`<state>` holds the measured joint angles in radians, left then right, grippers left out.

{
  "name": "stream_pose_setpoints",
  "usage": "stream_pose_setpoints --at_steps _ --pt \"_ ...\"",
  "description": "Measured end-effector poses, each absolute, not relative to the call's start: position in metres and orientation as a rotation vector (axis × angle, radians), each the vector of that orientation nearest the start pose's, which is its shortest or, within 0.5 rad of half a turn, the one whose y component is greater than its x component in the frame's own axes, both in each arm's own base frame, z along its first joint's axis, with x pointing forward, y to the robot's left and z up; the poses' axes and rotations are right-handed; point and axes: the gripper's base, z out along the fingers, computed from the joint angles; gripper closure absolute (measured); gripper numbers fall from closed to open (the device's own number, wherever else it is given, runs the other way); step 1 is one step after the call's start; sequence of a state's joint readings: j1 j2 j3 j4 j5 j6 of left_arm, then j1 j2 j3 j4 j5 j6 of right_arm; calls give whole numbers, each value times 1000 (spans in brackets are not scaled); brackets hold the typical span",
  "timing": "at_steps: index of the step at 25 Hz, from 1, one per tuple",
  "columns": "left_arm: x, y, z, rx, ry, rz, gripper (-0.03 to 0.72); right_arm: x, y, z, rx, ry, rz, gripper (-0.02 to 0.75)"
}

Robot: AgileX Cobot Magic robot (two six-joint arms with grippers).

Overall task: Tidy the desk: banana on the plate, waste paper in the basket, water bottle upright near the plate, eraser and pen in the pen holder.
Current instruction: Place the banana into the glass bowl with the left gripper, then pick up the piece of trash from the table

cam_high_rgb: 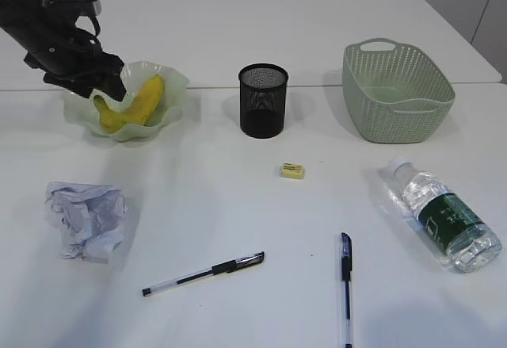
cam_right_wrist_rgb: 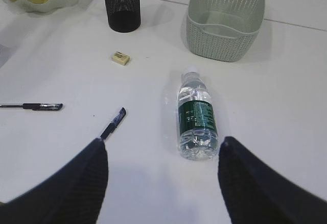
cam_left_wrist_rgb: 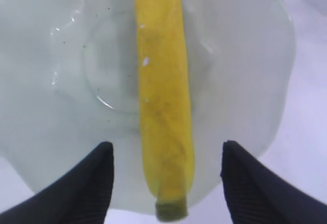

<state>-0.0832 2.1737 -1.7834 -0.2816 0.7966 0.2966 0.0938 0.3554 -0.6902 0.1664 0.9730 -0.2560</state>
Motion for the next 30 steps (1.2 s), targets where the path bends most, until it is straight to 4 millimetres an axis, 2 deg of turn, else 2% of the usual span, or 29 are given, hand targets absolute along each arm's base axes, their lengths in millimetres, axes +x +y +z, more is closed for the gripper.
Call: stream_pose_setpoints --at_steps 7,11,16,30 --pt "459 -58 242 296 2632 -291 212 44 17 334 -350 2079 104 237" --pt "450 -58 260 300 2627 -299 212 42 16 343 -348 2050 102 237" --pt "440 -56 270 325 2667 -281 212 39 16 350 -348 2032 100 237" --pt "414 -51 293 311 2797 -259 212 37 16 350 -354 2050 102 237"
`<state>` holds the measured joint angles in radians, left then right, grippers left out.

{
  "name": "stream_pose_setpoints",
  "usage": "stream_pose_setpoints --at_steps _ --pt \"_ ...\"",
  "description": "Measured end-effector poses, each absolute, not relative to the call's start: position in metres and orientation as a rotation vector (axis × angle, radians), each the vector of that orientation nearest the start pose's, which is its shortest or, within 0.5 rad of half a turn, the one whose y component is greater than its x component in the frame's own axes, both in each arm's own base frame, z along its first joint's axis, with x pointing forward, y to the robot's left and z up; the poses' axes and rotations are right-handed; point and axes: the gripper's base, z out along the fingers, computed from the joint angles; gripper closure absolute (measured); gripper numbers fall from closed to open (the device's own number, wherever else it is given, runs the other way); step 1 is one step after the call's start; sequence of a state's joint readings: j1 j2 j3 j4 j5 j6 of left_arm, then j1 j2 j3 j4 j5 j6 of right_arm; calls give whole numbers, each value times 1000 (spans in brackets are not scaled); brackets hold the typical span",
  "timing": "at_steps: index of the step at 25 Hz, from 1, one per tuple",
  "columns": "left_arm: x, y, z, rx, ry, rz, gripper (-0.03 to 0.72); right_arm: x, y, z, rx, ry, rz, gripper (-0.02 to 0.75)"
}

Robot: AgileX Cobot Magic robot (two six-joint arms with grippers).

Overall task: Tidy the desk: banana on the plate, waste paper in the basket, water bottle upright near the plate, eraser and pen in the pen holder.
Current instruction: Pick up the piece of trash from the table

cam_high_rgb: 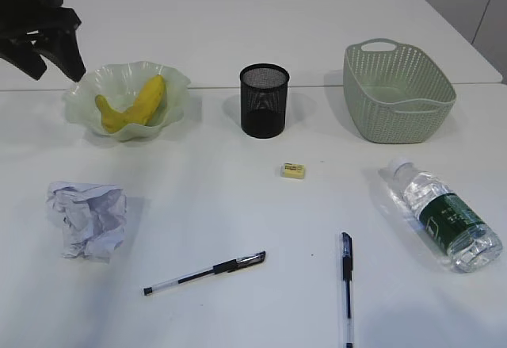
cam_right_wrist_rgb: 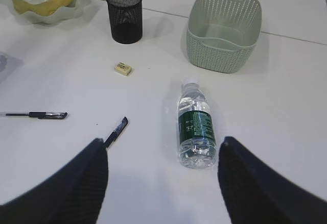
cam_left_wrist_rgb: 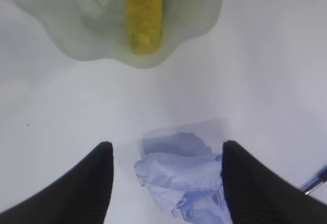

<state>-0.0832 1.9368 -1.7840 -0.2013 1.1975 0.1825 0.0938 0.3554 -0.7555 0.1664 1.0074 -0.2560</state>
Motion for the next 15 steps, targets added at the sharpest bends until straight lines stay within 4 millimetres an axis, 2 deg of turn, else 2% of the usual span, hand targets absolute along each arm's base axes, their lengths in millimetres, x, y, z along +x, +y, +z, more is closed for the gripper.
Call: stream_pose_setpoints --at_steps 4,8,15 --pt "407 -51 303 299 2790 -259 212 37 16 350 -356 2050 101 237" --pt "391 -48 308 285 2767 -238 212 39 16 350 -356 2055 102 237" --pt "355 -44 283 243 2794 -224 212 55 21 347 -373 2126 144 237"
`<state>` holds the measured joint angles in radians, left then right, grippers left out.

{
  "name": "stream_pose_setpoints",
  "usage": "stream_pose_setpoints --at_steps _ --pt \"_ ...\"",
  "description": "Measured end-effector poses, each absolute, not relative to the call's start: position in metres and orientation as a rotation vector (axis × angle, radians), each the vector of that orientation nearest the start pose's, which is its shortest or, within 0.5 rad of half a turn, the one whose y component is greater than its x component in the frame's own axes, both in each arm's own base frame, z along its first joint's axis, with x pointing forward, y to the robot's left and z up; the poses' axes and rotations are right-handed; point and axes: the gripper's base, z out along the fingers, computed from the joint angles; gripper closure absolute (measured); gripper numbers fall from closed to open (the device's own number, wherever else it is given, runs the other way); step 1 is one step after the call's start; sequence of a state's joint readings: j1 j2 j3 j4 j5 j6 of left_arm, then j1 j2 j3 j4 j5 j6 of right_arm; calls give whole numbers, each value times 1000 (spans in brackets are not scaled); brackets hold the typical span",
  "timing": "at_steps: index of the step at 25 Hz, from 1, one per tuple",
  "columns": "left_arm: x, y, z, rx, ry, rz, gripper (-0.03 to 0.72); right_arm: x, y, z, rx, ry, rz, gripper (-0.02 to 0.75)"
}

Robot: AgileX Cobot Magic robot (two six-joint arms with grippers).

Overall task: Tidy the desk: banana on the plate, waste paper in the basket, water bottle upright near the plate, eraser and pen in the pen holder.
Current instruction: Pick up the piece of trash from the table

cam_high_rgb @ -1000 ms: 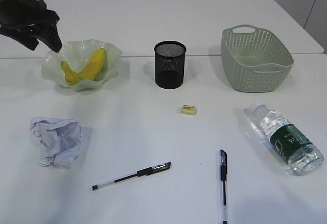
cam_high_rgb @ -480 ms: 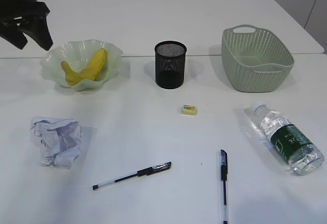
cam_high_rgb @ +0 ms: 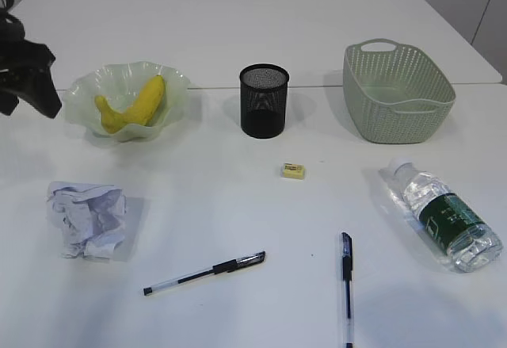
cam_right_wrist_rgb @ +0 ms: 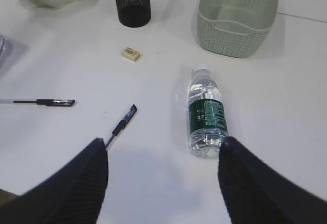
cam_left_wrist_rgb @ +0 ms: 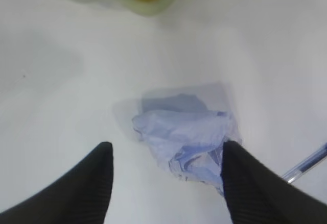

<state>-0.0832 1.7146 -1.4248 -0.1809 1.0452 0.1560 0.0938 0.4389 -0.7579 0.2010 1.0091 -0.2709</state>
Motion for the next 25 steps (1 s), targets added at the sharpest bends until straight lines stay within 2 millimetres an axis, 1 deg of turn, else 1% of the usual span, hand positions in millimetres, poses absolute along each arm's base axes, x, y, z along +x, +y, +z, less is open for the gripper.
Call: stream_pose_setpoints --at_steps 3,6,9,12,15,17,21,25 --pt "344 -44 267 210 2828 -242 216 58 23 347 -396 2131 162 237" --pt "336 -46 253 173 2870 -296 218 58 23 350 -404 2122 163 237" --pt "328 -53 238 174 2914 -318 219 58 23 351 -406 2119 165 237" --pt "320 -64 227 183 2939 -330 225 57 24 350 -411 2129 168 237" --pt "314 -74 219 149 2954 -326 236 57 24 350 -414 2136 169 237" --pt "312 -76 214 108 2966 -299 239 57 24 349 -418 2143 170 237" --pt "308 -74 208 51 2988 -206 239 56 24 348 -424 2151 170 237" --pt "309 -73 205 34 2984 -184 239 56 24 348 -425 2154 171 237"
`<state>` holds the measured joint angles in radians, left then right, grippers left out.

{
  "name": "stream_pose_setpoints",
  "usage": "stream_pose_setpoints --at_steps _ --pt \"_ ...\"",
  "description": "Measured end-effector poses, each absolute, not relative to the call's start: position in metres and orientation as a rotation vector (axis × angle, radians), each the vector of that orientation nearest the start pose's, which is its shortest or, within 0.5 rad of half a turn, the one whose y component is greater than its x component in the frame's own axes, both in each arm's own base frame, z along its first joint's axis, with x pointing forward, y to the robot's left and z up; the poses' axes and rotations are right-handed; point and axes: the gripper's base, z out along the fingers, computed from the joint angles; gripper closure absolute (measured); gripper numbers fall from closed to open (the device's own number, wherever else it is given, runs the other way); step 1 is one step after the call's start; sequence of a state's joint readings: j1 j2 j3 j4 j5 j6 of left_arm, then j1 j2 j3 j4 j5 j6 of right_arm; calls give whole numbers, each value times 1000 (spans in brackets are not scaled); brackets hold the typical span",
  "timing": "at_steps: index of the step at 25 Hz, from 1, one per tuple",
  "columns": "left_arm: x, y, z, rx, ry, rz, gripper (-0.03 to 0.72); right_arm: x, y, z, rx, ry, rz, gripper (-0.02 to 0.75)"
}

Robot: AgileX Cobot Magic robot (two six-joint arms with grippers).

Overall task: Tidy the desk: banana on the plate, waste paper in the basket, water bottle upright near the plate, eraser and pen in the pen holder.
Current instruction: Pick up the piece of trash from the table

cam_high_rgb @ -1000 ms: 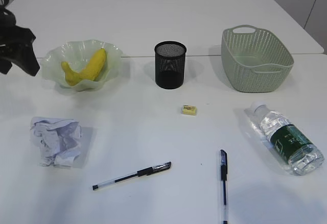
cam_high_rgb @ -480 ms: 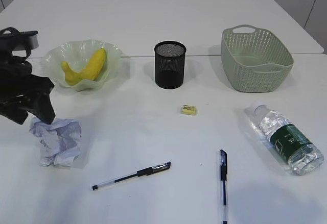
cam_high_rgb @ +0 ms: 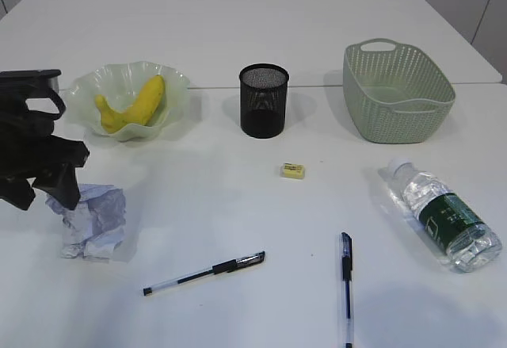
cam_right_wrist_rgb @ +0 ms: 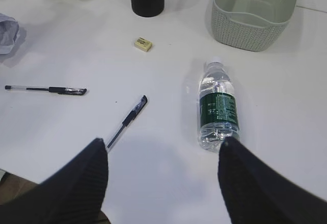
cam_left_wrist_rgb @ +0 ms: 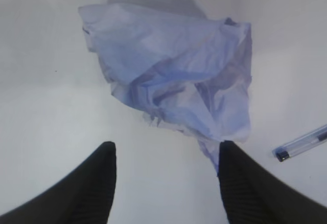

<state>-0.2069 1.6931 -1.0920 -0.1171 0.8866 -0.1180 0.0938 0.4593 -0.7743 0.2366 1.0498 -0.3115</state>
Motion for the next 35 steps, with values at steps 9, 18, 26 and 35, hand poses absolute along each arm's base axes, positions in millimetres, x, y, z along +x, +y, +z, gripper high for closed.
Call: stream_pose_setpoints --at_steps 9,18,26,35 --pt "313 -93 199 26 2941 -268 242 56 24 348 -434 2154 166 237" --pt "316 -97 177 26 3012 -248 243 56 24 348 -438 2153 164 237" --pt "315 -95 173 53 3047 -210 244 56 24 348 -445 2154 162 237" --pt "314 -93 173 76 3051 -177 366 56 24 348 -454 2151 157 237"
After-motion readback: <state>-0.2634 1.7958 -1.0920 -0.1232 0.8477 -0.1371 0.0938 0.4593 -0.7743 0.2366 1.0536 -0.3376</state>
